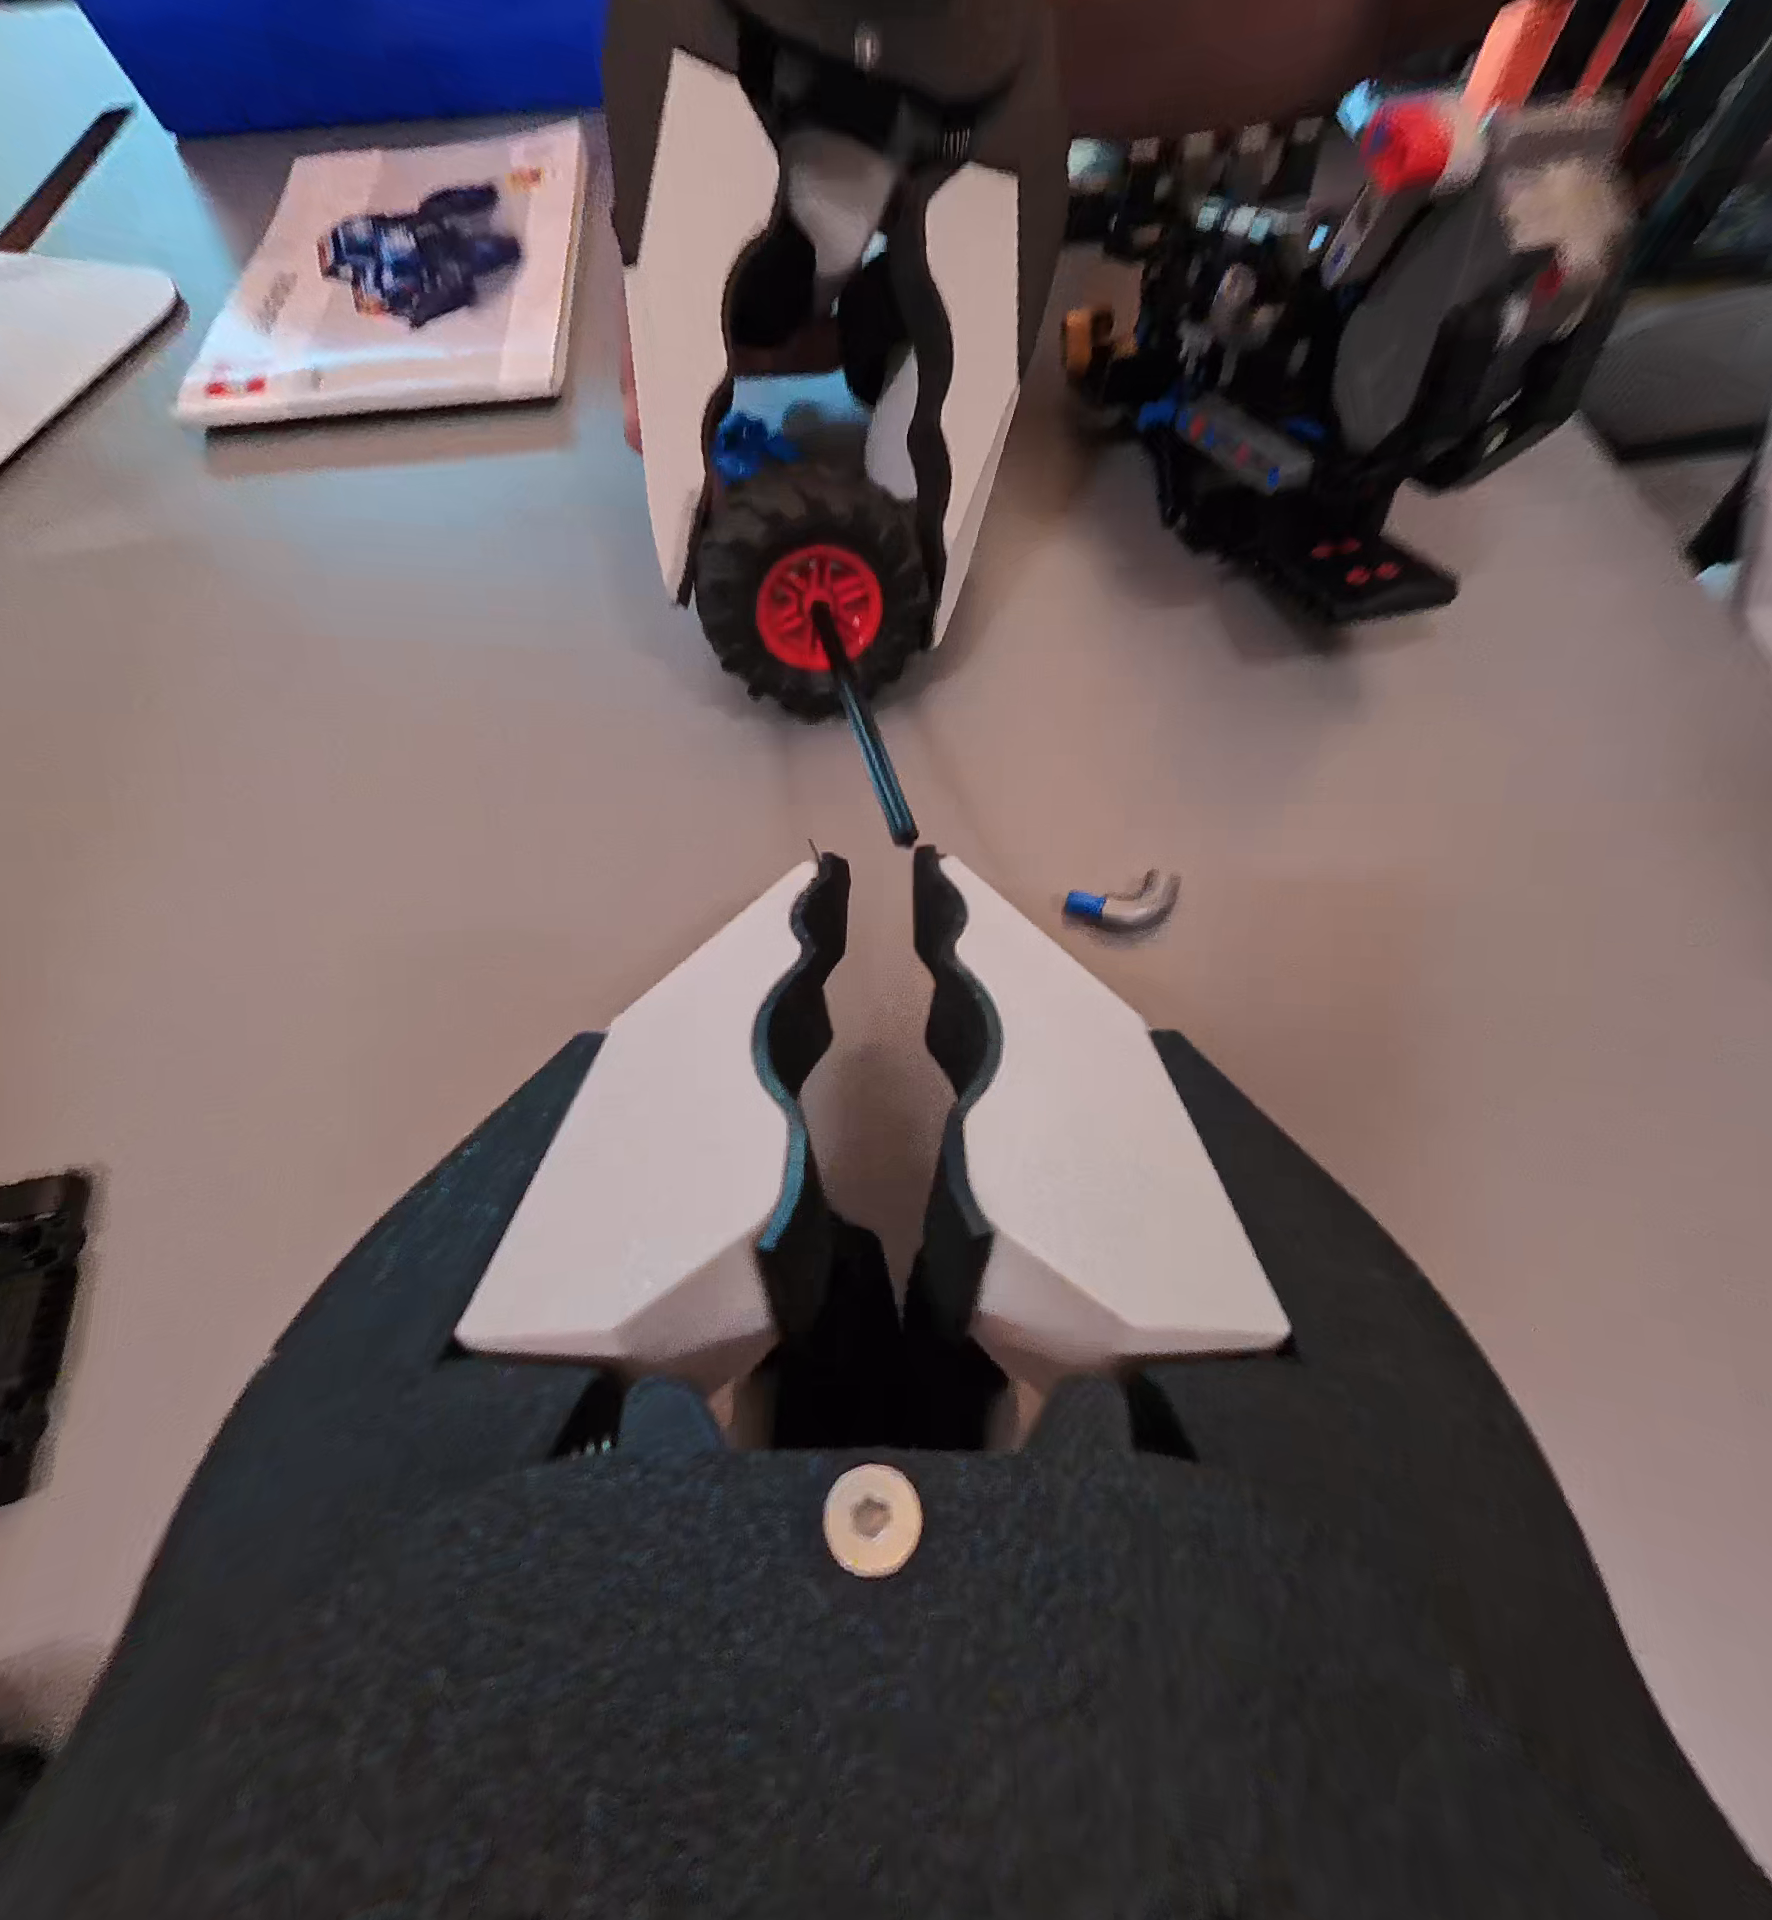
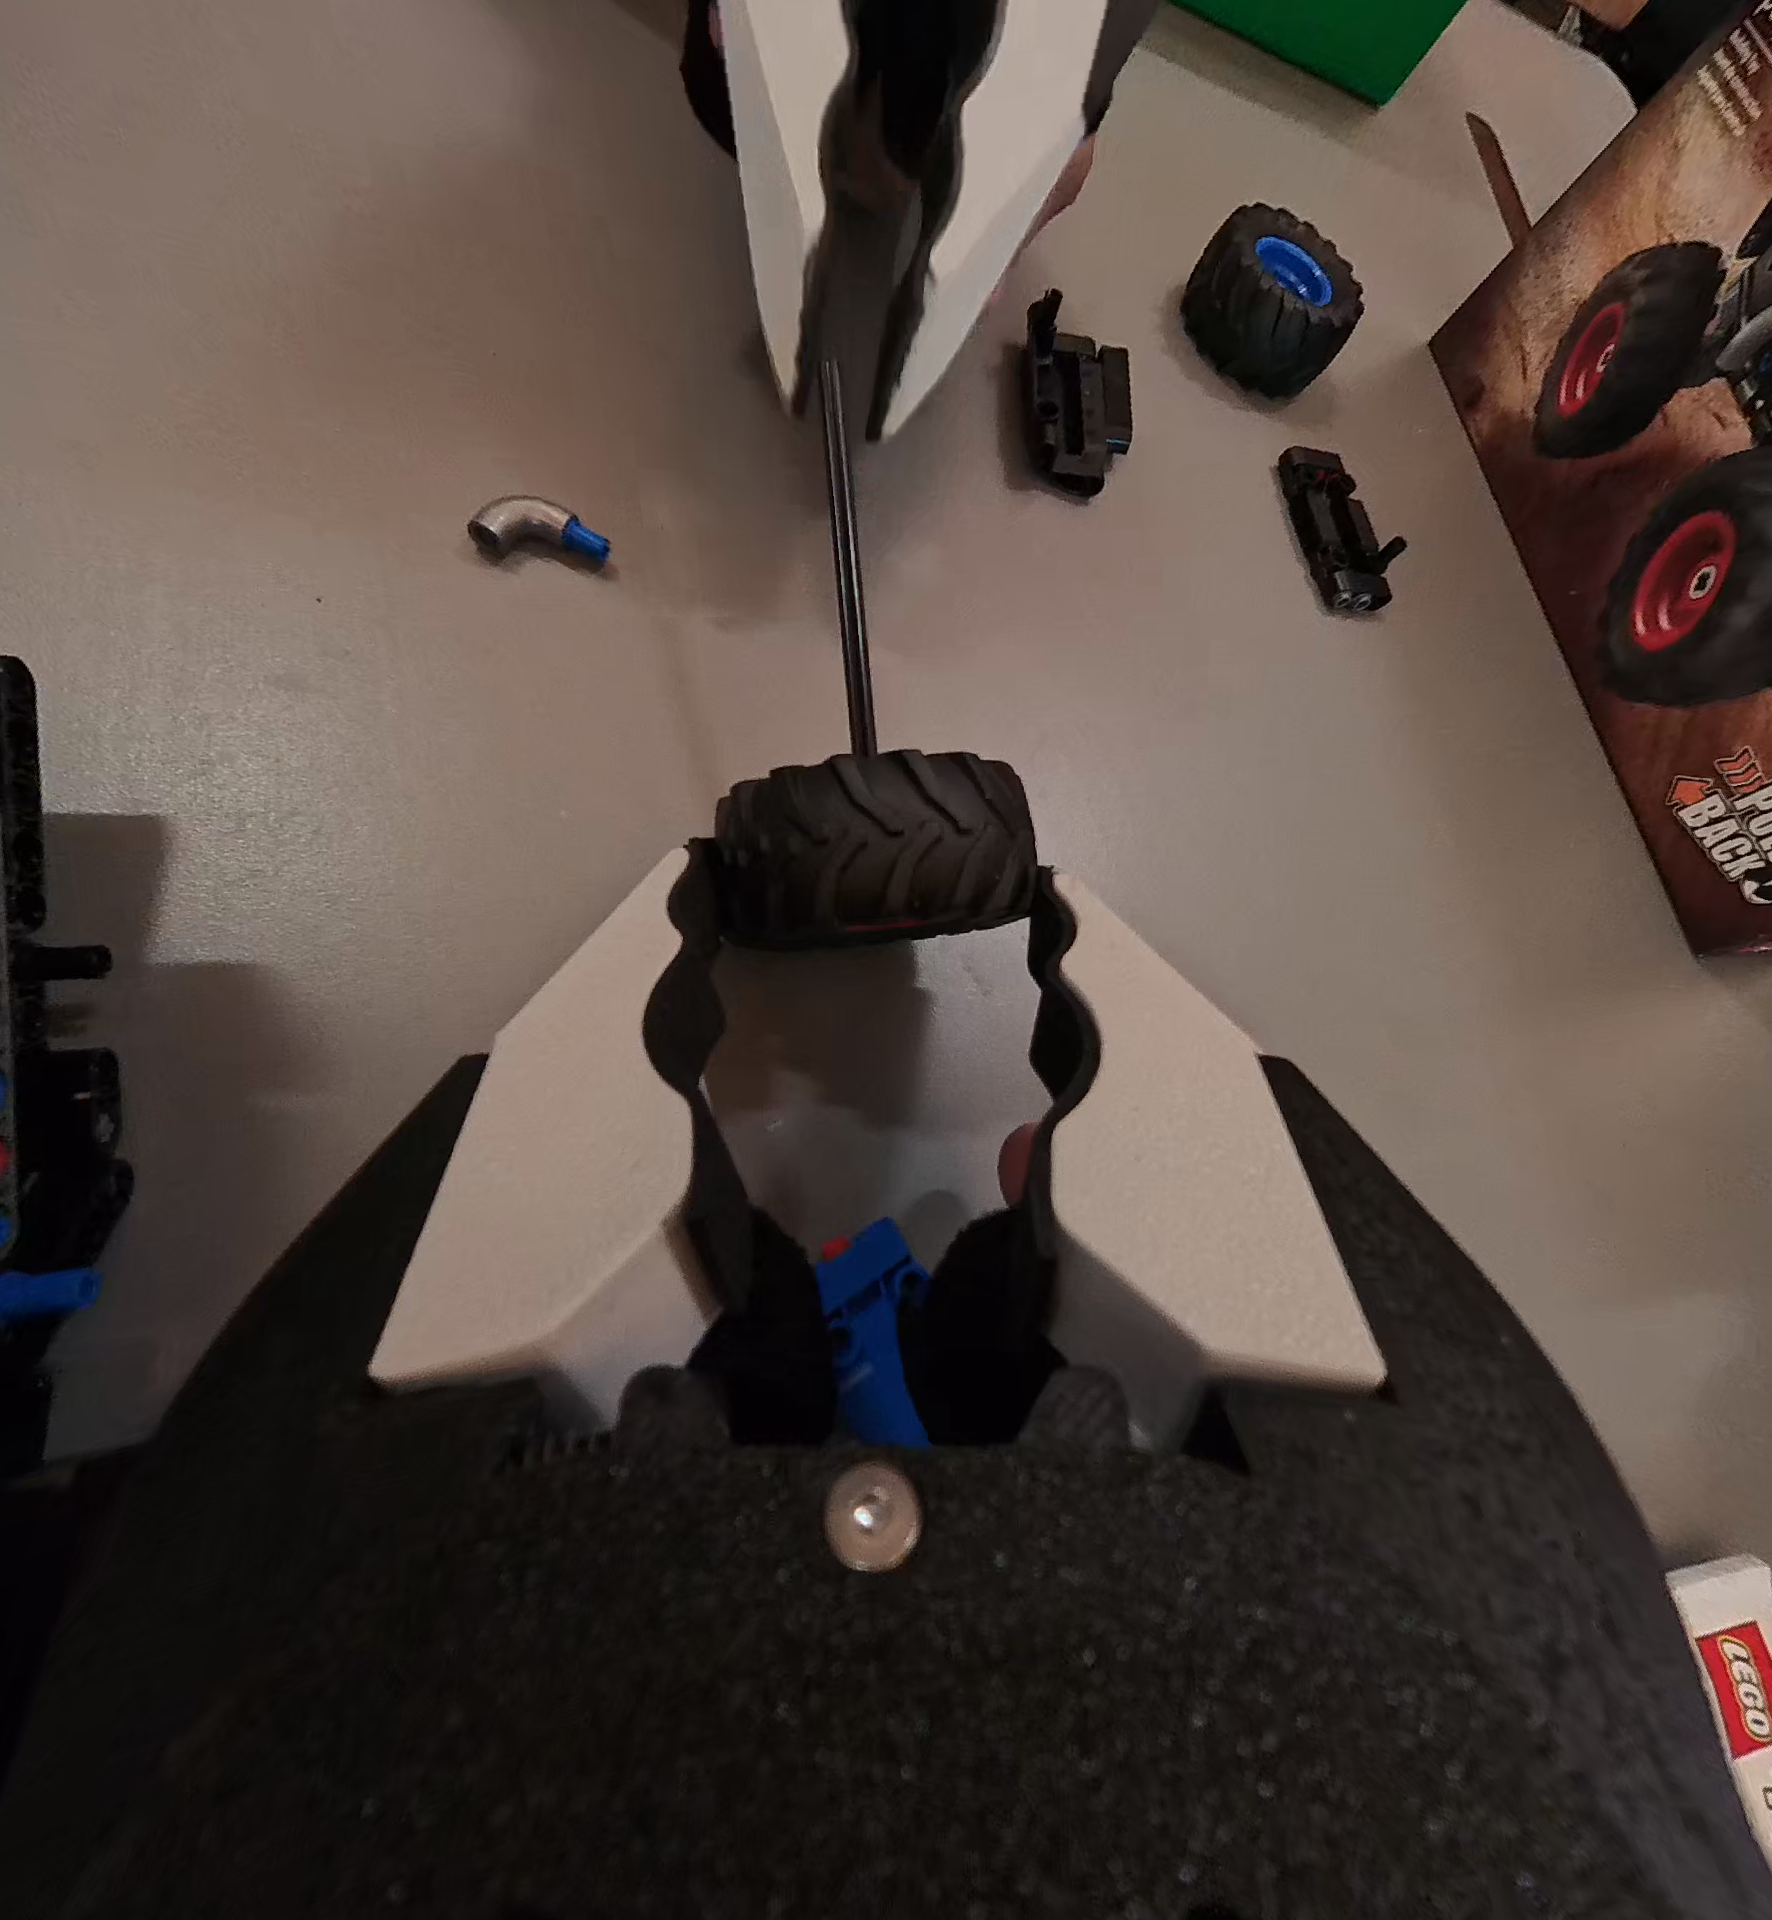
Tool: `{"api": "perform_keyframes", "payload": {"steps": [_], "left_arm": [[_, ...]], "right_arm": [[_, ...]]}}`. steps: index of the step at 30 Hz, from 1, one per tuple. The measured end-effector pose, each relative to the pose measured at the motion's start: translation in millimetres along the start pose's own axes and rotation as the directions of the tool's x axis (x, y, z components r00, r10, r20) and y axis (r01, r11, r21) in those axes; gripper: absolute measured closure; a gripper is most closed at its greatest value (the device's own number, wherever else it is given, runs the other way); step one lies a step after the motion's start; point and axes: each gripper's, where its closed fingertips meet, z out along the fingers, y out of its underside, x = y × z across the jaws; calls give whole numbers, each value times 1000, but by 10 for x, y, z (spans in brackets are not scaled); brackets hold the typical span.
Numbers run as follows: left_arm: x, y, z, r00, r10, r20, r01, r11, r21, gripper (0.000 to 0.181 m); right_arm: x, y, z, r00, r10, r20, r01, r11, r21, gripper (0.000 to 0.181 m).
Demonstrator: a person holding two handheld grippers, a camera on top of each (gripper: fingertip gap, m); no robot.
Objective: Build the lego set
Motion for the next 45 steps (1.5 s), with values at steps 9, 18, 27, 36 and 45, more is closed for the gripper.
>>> {"api": "perform_keyframes", "payload": {"steps": [9,18,27,36,45], "left_arm": [[11,-26,35,1000,13,10,-13,1000,2,177],[23,-185,42,1000,-1,8,0,996,85,179],[-143,-457,109,973,20,232,-67,977,200,175],[-429,-861,-328,896,-138,422,-103,860,500,173],[-470,-823,7,931,-273,242,125,861,493,175]], "right_arm": [[10,5,3,1000,10,-2,-10,1000,4,122],[25,30,-1,1000,15,-12,-15,1000,-2,122],[70,54,41,993,119,-12,-119,992,-30,122],[86,28,69,984,177,-4,-177,983,-43,122],[75,187,34,968,248,27,-243,963,-113,122]]}}
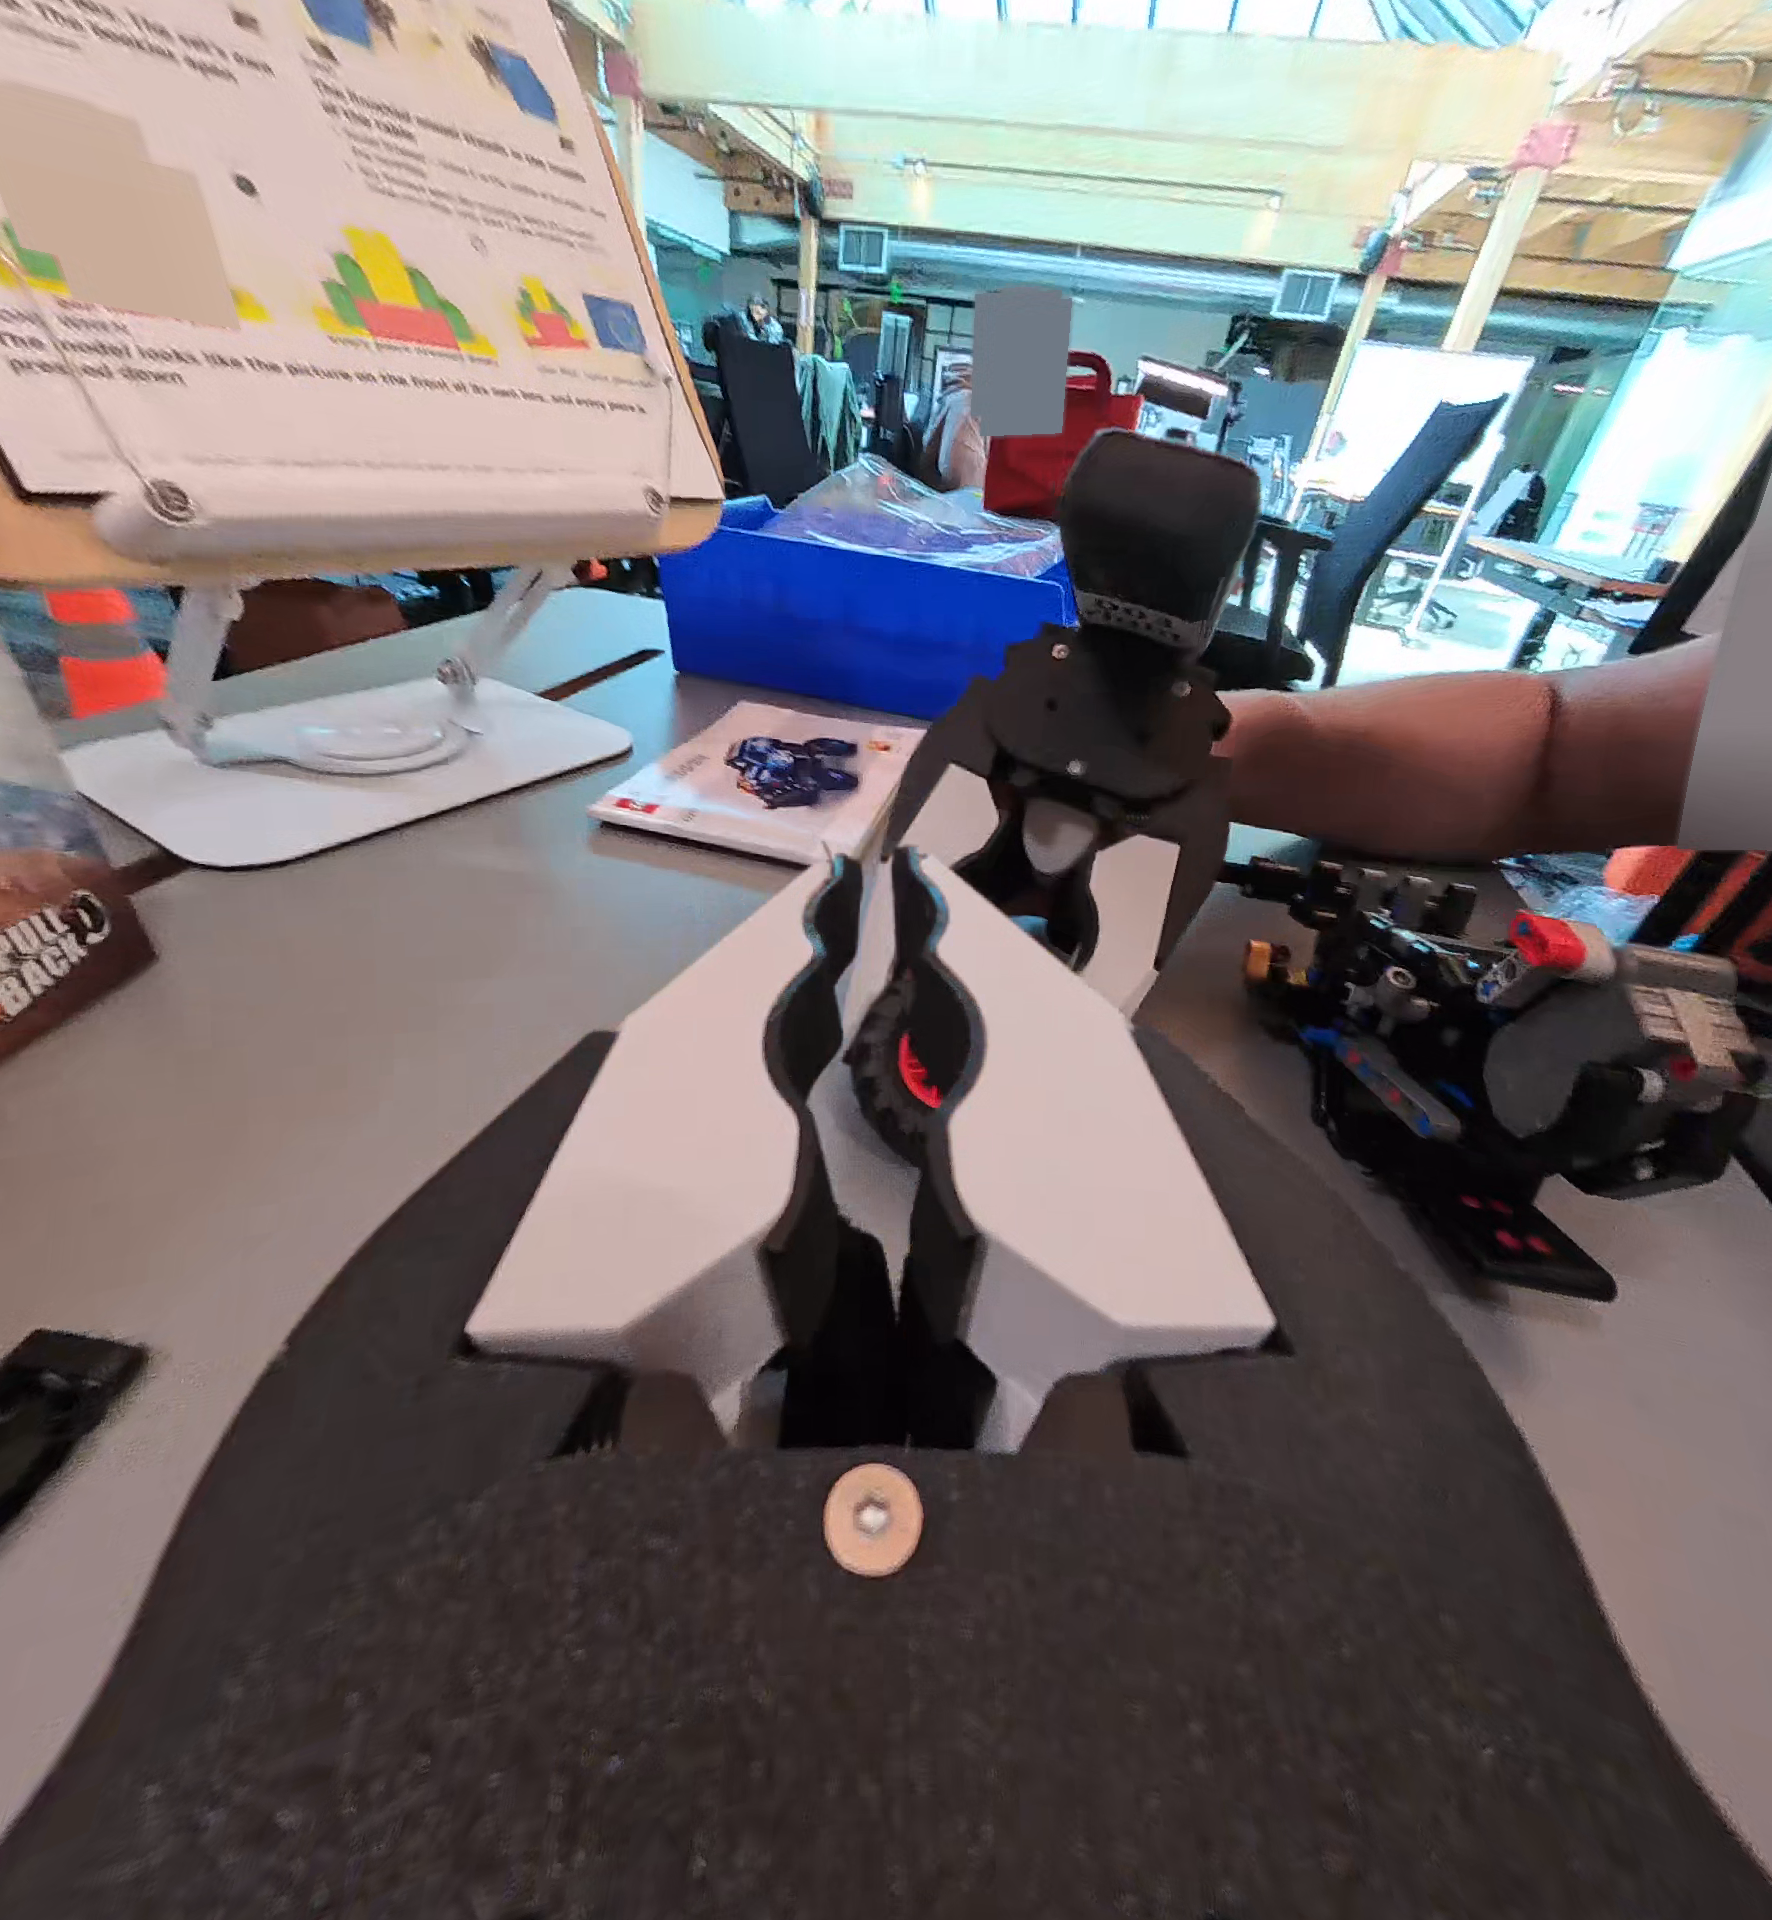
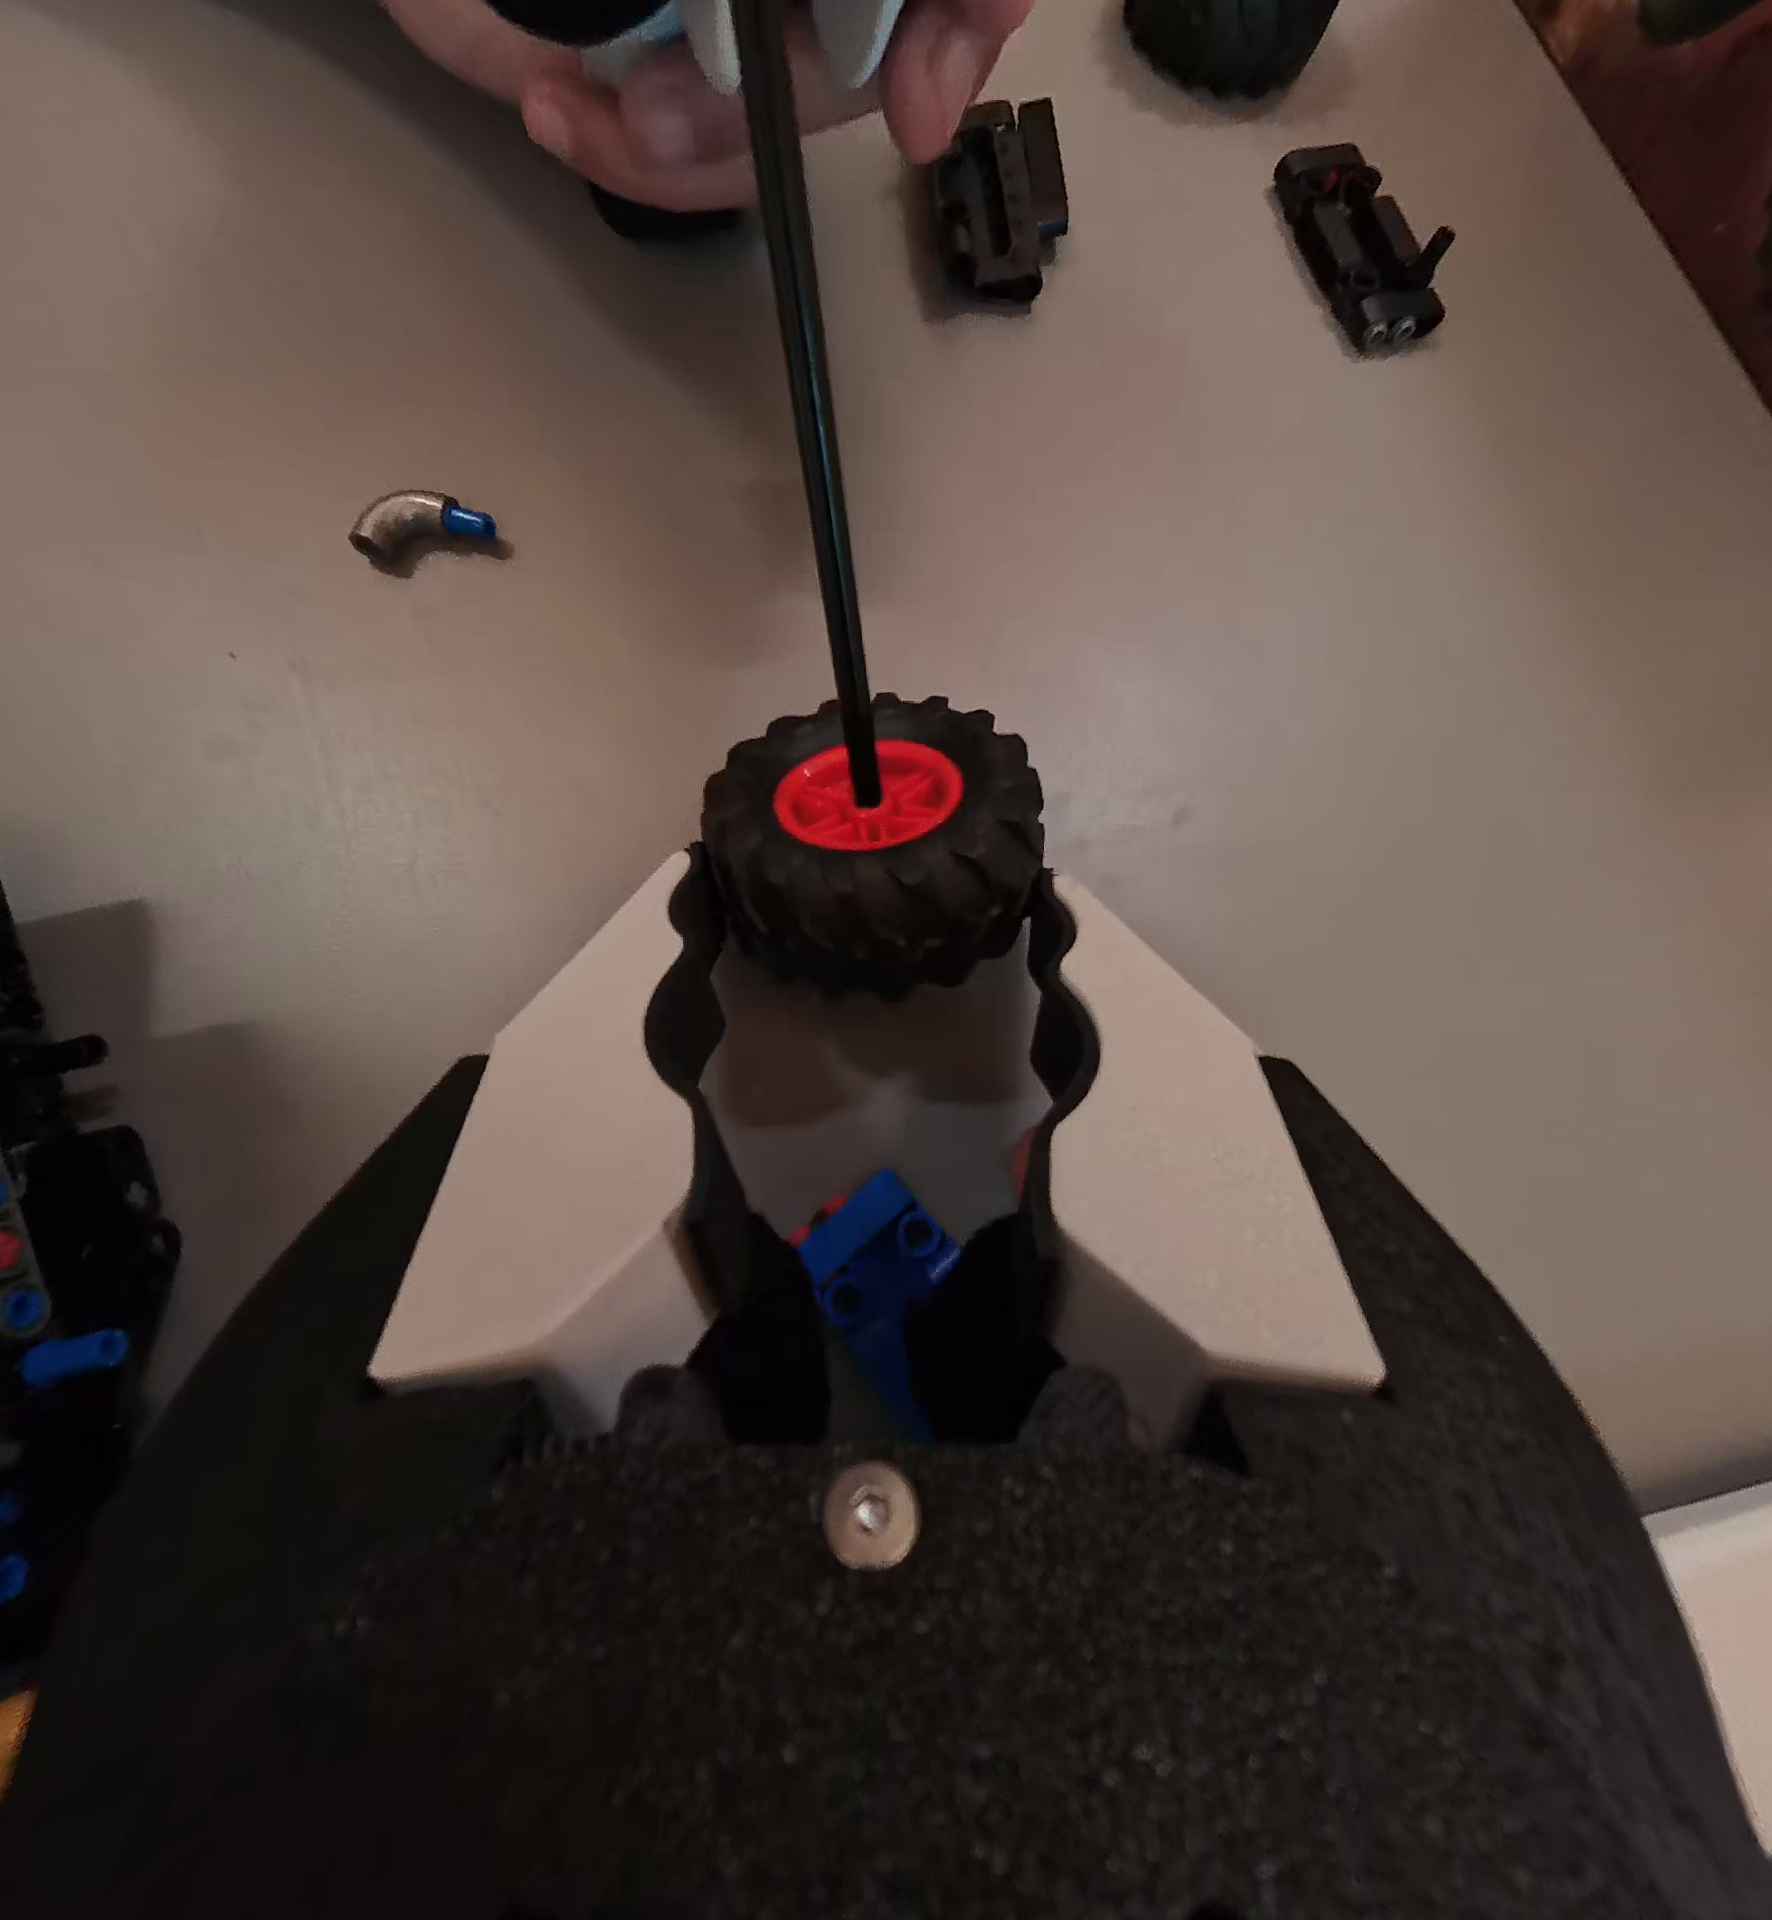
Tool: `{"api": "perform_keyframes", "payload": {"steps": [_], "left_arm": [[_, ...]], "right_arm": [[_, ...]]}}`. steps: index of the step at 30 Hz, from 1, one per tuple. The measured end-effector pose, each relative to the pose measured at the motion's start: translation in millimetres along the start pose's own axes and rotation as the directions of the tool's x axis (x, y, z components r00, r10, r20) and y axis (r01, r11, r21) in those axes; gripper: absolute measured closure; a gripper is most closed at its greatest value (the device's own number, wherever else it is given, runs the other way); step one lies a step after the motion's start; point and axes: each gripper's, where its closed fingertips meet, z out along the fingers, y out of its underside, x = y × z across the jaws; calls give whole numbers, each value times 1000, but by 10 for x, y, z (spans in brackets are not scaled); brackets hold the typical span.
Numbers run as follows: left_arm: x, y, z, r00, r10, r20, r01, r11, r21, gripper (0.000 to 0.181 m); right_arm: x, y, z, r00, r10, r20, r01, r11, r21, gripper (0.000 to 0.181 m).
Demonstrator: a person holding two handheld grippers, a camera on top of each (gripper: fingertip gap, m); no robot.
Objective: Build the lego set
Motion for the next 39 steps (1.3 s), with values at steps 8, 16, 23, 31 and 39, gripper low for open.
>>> {"api": "perform_keyframes", "payload": {"steps": [8,16,23,31,39], "left_arm": [[215,232,129,993,91,-77,-102,984,-148,170],[135,236,348,978,205,-46,-210,966,-151,177],[152,284,593,975,178,-130,-202,959,-198,177],[141,336,618,974,196,-114,-217,952,-214,177],[145,367,599,970,209,-122,-232,945,-232,178]], "right_arm": [[23,19,59,995,95,13,-95,995,-23,121],[-24,4,25,995,82,63,-80,996,-32,113],[216,-622,-704,997,51,56,-66,944,323,143],[217,-757,-644,999,28,18,-33,890,454,175],[217,-708,-561,1000,-5,-22,14,907,421,178]]}}
